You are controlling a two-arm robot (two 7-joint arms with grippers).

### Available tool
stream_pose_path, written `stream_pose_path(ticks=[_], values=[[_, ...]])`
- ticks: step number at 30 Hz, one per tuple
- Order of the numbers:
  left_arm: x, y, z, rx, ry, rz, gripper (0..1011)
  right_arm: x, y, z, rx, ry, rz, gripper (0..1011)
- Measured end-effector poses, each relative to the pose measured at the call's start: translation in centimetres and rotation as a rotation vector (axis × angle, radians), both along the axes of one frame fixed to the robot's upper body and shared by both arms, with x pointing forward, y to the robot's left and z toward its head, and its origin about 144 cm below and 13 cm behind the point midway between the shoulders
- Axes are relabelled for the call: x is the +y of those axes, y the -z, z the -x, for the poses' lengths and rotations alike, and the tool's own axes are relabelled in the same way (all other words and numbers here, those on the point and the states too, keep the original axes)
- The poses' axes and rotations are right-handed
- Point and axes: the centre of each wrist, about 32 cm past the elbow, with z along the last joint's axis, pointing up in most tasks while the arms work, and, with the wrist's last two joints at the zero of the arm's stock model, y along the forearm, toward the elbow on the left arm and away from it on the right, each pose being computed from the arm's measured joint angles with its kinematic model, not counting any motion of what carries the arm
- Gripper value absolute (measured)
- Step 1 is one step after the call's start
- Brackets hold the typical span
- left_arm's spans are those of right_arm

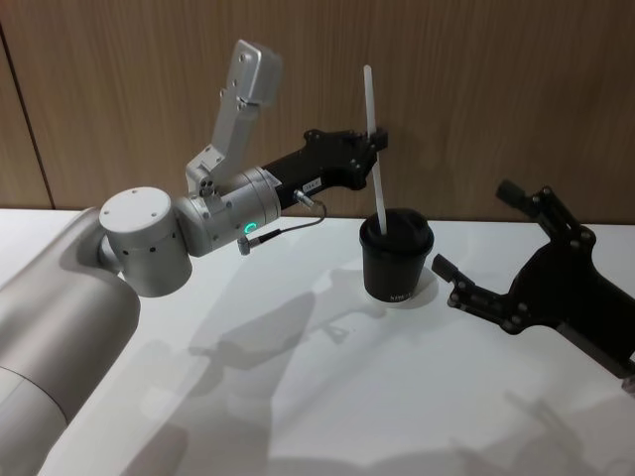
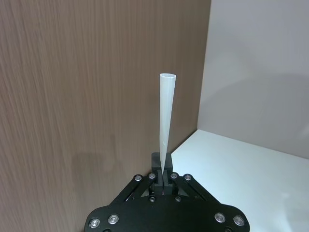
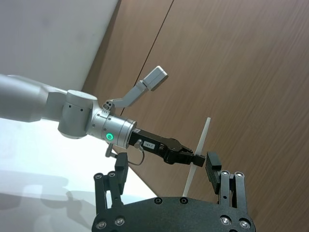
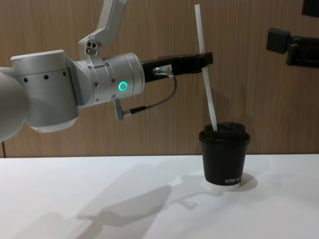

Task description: Pick up the straw with one hand, pass it to the other hand, and insert it into the cup.

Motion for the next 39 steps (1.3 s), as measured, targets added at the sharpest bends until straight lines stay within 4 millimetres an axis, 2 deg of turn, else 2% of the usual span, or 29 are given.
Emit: stream_pose_path(ticks=[10,14,18,22,23,25,29,39], values=[[0.11,-0.13,0.11,0.003,0.007,-0.021,25,0.00,0.00,0.00,0.000,0.000,0.000,1001],[0.12,-0.17,0.14,0.003,0.010,-0.027,116,0.00,0.00,0.00,0.000,0.000,0.000,1001],[0.14,-0.18,0.16,0.003,0.012,-0.031,266,0.00,0.00,0.00,0.000,0.000,0.000,1001],[0.14,-0.19,0.17,0.003,0.013,-0.033,339,0.00,0.00,0.00,0.000,0.000,0.000,1001],[0.15,-0.20,0.18,0.003,0.014,-0.034,404,0.00,0.00,0.00,0.000,0.000,0.000,1001],[0.15,-0.20,0.18,0.003,0.014,-0.034,440,0.00,0.00,0.00,0.000,0.000,0.000,1001],[0.14,-0.22,0.19,0.004,0.015,-0.036,606,0.00,0.00,0.00,0.000,0.000,0.000,1001],[0.18,-0.21,0.24,0.003,0.021,-0.037,890,0.00,0.00,0.00,0.000,0.000,0.000,1001]])
